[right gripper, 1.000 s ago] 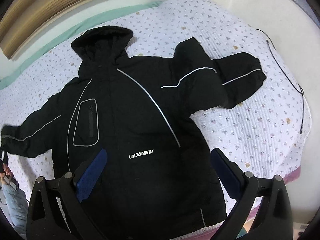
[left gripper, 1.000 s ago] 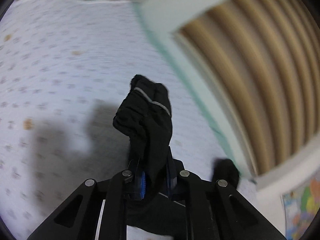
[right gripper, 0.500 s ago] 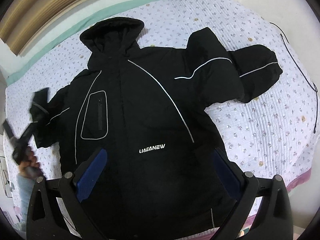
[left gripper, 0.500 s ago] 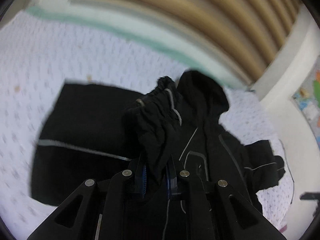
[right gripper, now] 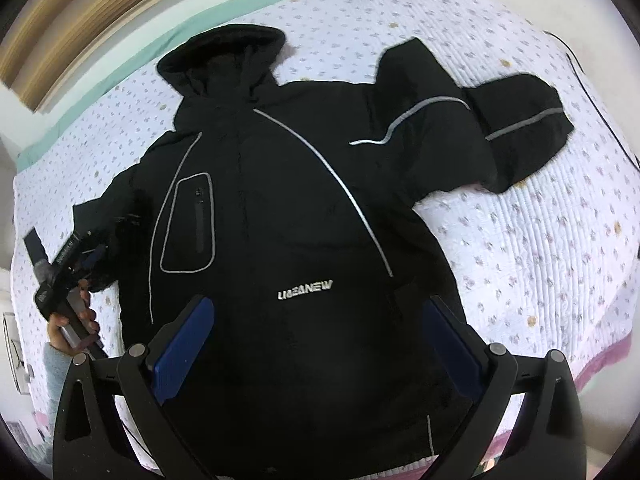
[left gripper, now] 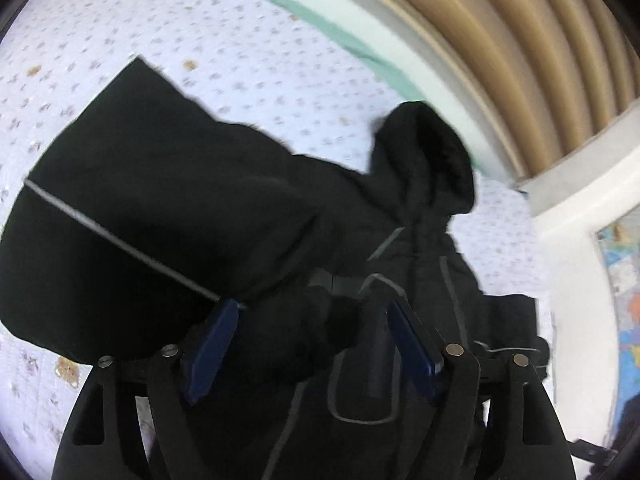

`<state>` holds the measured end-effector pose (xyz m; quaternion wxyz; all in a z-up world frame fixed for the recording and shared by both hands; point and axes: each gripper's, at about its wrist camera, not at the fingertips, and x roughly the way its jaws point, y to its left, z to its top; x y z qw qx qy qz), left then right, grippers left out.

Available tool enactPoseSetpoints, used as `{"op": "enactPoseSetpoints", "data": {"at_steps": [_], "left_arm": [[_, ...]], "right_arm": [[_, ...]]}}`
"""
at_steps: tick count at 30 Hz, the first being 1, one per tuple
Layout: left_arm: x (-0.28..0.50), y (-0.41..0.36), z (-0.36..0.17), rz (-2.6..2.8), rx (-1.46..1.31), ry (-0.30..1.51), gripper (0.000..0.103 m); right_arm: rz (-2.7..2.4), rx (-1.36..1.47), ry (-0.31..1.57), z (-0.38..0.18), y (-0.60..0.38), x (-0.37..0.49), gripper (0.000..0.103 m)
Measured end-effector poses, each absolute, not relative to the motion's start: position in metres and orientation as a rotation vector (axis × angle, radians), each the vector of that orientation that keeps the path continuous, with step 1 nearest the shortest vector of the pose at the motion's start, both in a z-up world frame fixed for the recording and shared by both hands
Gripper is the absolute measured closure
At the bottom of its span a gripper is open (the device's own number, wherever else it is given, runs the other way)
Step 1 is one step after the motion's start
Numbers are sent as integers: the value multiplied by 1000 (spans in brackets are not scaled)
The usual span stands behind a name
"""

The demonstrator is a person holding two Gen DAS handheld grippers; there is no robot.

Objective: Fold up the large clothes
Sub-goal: 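Lift the held sleeve and fold it across the jacket body with the left gripper, then grasp the other sleeve cuff with the right gripper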

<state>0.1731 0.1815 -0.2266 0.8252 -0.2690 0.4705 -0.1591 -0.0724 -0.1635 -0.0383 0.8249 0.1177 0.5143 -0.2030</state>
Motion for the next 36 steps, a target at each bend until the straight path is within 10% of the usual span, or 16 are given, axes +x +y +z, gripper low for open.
{"op": "enactPoseSetpoints", "data": {"at_steps": [14, 31, 36], "left_arm": [[101, 220, -99, -246, -349, 779, 24], [74, 254, -171, -43, -427, 995, 24], [75, 256, -174, -44, -430, 1000, 24]], "right_arm": [[162, 29, 867, 5, -41, 42, 0], [338, 194, 1175, -200, -5, 179, 0], [344, 150, 1253, -241, 12, 191, 16]]}}
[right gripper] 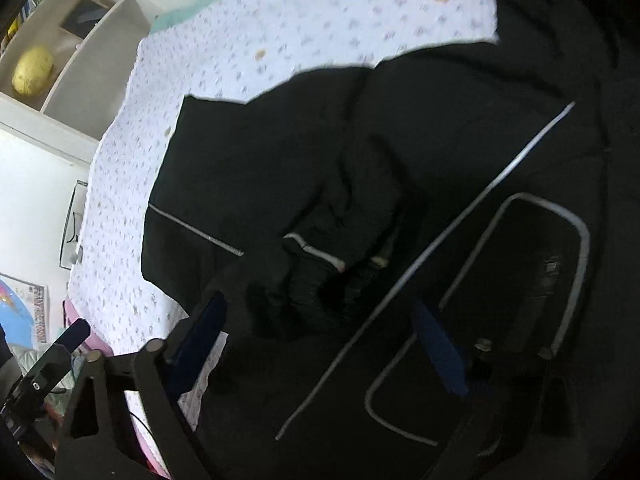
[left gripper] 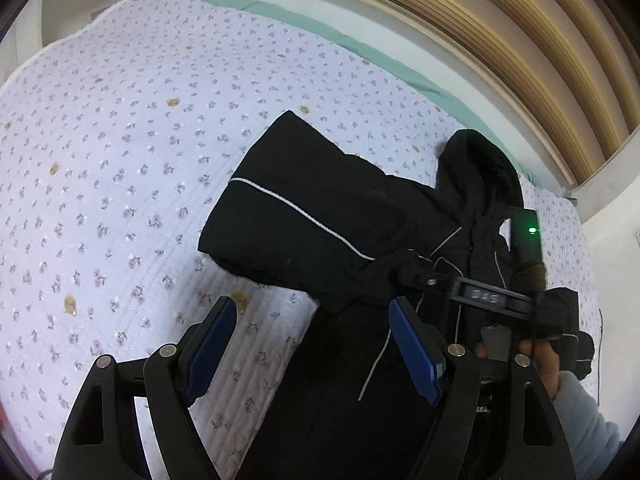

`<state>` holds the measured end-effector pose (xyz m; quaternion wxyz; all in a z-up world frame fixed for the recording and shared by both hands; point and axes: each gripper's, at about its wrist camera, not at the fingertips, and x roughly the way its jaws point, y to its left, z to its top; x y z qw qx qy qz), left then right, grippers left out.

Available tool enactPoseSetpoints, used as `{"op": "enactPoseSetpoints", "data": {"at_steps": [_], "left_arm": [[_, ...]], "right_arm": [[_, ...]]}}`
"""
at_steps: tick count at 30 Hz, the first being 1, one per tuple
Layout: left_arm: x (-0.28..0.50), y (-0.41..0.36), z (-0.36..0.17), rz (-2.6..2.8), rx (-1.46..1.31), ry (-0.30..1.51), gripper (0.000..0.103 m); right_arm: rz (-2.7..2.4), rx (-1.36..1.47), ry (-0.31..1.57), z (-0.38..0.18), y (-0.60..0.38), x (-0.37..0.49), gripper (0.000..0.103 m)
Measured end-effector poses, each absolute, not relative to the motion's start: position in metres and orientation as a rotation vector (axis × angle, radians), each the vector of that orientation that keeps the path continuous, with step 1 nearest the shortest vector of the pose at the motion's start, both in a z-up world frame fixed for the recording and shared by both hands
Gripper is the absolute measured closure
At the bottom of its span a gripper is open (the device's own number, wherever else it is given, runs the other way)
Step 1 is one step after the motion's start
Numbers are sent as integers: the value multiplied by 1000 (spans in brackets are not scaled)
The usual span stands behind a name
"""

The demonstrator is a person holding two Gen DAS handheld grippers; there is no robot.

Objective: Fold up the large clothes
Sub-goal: 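Grasp the other sleeve cuff with the right gripper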

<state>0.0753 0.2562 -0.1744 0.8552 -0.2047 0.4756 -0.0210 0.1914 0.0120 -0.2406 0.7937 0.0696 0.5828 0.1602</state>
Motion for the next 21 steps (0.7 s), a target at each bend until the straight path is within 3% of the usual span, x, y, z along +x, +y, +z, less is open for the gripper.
{"op": "enactPoseSetpoints", "data": {"at_steps": [5, 13, 21], "left_arm": [[75, 264, -182, -26, -447, 1021, 24], [67, 269, -180, -1, -448, 1025, 24], [60, 261, -166, -4, -462, 989, 24]], "right_arm": [[376, 107, 1248, -253, 25, 193, 27], [385, 195, 1203, -250, 15, 192, 71], [394, 307, 1007, -161, -46, 159, 73]]}}
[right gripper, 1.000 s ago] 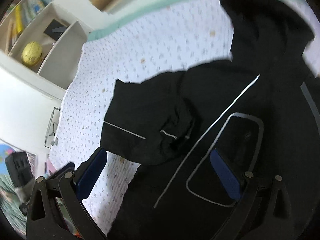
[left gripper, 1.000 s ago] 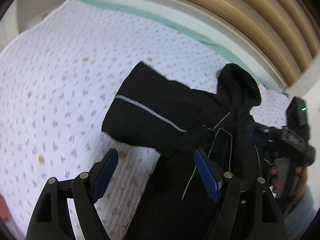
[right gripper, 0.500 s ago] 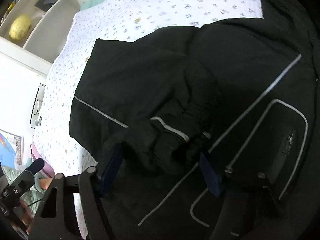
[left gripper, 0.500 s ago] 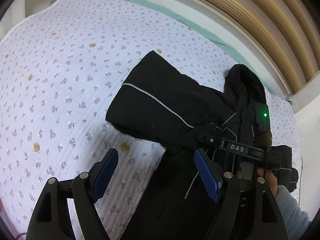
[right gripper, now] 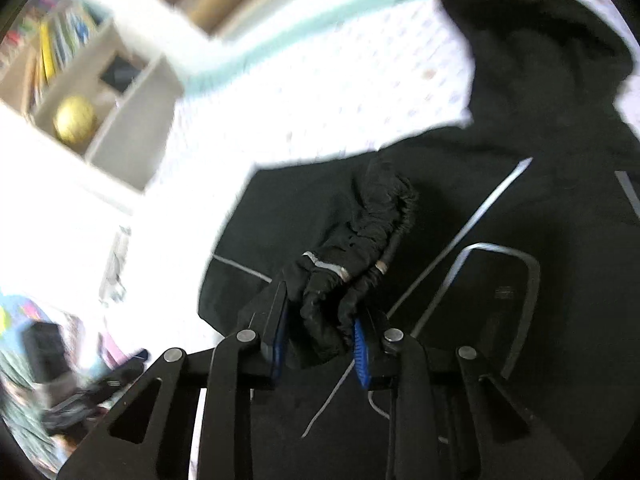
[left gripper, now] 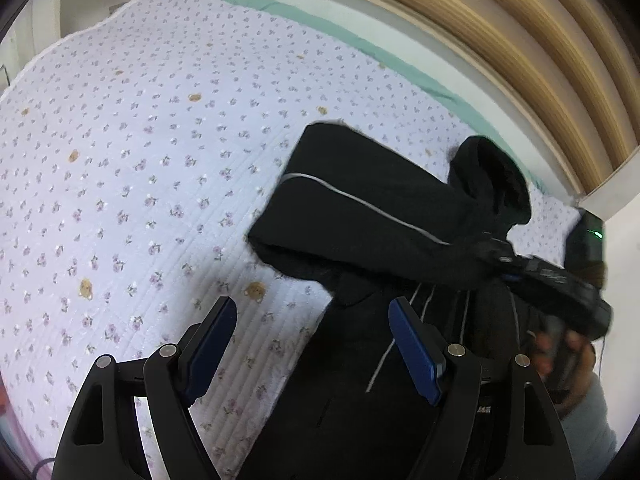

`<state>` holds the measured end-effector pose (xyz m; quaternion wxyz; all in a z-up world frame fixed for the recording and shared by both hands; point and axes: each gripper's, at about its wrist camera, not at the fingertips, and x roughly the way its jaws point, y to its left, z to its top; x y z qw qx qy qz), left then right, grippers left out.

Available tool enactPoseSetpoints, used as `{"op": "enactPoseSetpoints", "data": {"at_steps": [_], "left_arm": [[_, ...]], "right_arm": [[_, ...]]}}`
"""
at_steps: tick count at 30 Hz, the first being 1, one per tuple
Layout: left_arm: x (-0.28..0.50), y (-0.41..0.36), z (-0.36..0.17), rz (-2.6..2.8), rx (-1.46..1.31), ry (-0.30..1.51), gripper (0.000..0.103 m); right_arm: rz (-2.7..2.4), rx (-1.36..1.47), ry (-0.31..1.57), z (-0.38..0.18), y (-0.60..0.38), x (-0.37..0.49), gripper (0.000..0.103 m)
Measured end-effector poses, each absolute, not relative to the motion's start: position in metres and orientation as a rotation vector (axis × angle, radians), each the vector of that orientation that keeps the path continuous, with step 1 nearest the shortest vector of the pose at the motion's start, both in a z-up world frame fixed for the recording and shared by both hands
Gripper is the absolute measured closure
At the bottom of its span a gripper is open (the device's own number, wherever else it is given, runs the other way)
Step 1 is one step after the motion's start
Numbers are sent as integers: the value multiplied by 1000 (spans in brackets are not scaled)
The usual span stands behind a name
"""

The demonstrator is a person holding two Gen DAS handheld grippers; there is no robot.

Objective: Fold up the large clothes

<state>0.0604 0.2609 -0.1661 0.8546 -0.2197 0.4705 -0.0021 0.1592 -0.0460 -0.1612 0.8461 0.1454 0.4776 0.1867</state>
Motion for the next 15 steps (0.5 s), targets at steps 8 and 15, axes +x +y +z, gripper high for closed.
{"op": "enactPoseSetpoints", "data": {"at_steps": [8, 15], "left_arm": [[59, 243, -151, -83, -488, 949, 24], [62, 219, -151, -128, -458, 971, 24]], "right_arm": [[233, 276, 808, -72, -151, 100, 73], [1, 183, 801, -48, -230, 55, 73]]}}
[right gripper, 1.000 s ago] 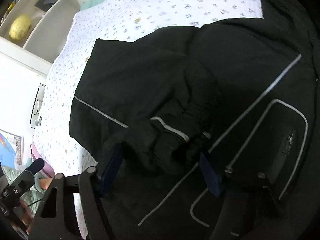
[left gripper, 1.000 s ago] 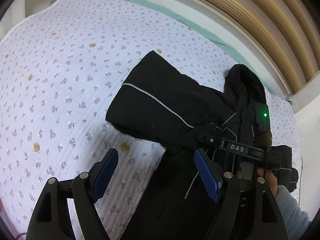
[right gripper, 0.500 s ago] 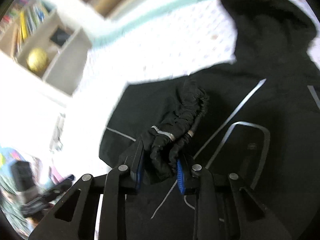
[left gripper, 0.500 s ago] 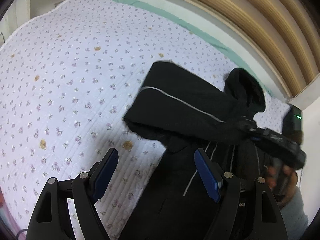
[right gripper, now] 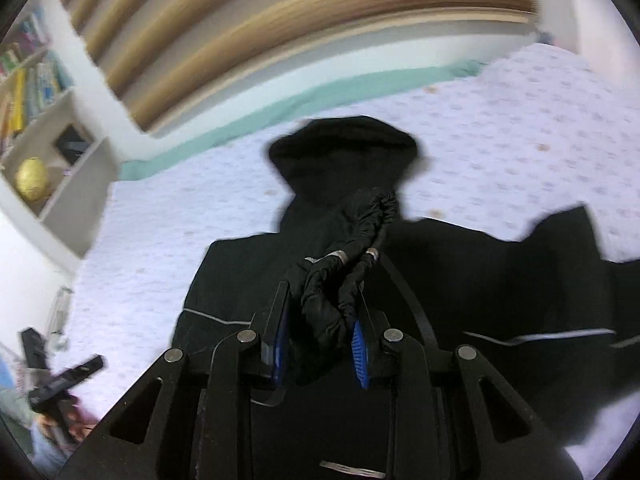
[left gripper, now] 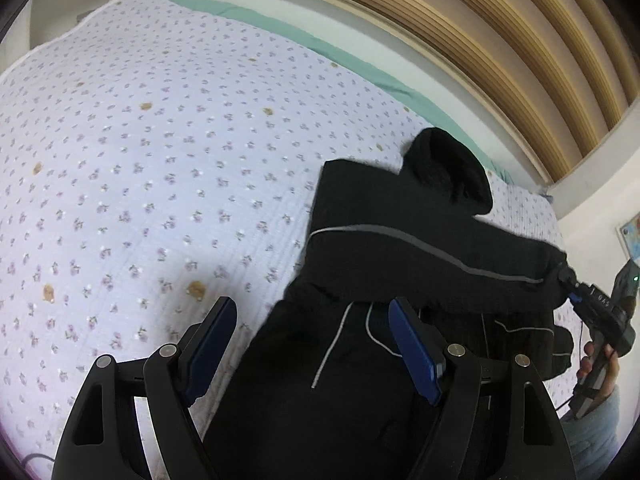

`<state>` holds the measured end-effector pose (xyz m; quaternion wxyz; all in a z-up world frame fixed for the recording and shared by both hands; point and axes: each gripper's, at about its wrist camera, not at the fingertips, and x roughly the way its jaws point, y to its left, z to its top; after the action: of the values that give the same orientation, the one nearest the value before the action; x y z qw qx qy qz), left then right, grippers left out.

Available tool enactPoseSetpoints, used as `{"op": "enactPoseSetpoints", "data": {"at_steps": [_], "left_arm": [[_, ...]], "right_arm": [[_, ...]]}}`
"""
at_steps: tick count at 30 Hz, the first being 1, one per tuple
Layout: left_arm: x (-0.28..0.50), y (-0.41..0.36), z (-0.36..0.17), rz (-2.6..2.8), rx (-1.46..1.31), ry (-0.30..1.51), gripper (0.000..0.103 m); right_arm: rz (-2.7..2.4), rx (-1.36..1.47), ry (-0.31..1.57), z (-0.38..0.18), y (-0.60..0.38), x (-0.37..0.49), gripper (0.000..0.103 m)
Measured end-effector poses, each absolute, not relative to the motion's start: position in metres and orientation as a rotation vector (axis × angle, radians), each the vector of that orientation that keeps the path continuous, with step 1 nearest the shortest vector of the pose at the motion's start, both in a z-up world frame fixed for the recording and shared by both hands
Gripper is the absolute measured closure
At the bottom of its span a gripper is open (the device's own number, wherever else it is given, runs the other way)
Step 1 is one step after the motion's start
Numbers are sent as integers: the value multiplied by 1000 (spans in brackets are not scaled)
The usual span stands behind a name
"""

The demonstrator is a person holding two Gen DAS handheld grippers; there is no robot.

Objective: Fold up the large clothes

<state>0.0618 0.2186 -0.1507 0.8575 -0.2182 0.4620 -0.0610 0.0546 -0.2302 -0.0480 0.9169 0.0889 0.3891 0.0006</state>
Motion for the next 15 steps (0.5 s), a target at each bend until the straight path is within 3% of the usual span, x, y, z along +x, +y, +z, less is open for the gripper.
{"op": "enactPoseSetpoints", "data": {"at_steps": [3, 11, 13, 15], "left_arm": [[64, 212, -149, -137, -445, 974, 24], [65, 208, -144, -127, -417, 976, 24], [64, 208, -144, -120, -411, 981, 24], [65, 207, -146, -117, -407, 987, 24]], "right_arm": [[-60, 157, 858, -67, -252, 50, 73], [-253, 173, 1103, -186, -289, 70, 72], [-308, 192, 1126, -205, -295, 71, 66], [-360, 171, 1129, -213, -296, 70, 44]]}}
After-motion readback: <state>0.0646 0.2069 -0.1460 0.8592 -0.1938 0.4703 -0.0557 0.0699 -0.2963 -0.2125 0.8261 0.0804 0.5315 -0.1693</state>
